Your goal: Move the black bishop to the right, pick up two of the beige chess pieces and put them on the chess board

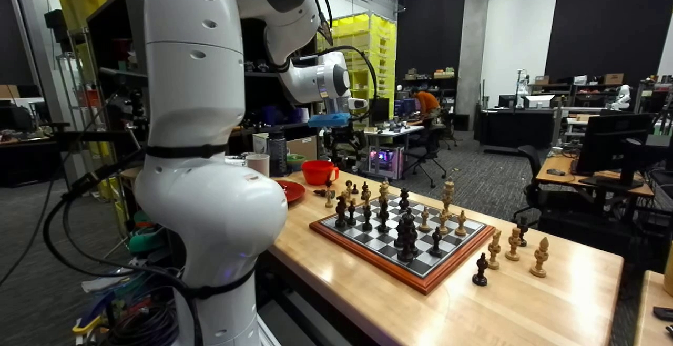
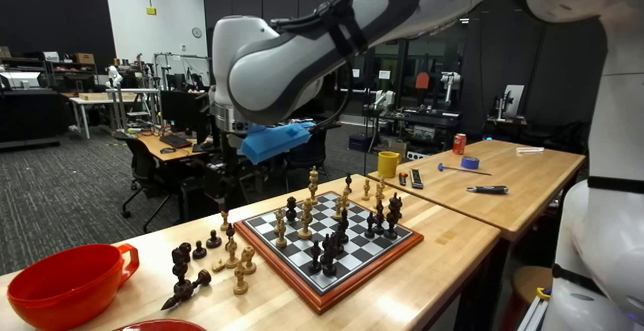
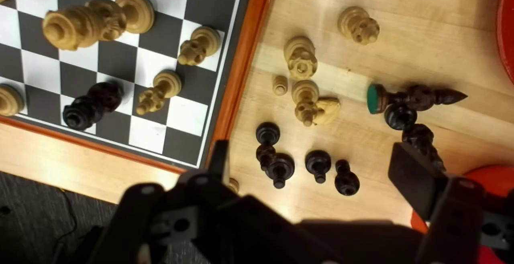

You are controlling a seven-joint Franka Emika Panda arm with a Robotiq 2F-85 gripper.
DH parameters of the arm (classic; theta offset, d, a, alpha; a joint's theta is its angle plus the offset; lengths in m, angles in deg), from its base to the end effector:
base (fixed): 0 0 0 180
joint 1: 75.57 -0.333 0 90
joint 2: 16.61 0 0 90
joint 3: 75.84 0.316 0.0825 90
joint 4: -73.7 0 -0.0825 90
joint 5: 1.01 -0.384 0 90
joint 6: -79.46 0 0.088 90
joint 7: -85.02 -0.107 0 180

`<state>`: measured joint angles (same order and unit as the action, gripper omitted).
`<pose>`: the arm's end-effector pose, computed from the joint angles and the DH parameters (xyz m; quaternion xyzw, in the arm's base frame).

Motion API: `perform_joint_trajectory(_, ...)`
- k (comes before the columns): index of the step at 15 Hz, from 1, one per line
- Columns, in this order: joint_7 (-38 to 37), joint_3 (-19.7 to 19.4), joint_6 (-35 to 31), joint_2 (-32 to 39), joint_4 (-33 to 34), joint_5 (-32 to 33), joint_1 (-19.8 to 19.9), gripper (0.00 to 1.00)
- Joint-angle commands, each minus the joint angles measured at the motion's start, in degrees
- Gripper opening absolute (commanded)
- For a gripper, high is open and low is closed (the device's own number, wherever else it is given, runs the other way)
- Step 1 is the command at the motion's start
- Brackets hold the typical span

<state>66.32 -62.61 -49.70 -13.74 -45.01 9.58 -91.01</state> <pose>0.5031 0.2680 0.4203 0.9856 0.1390 0.0891 0.0369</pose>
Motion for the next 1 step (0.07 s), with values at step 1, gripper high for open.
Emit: perform_joint_trajectory(1,0.02,0.06,0.12,0.10,0.11,-0.01,0.21,1.00)
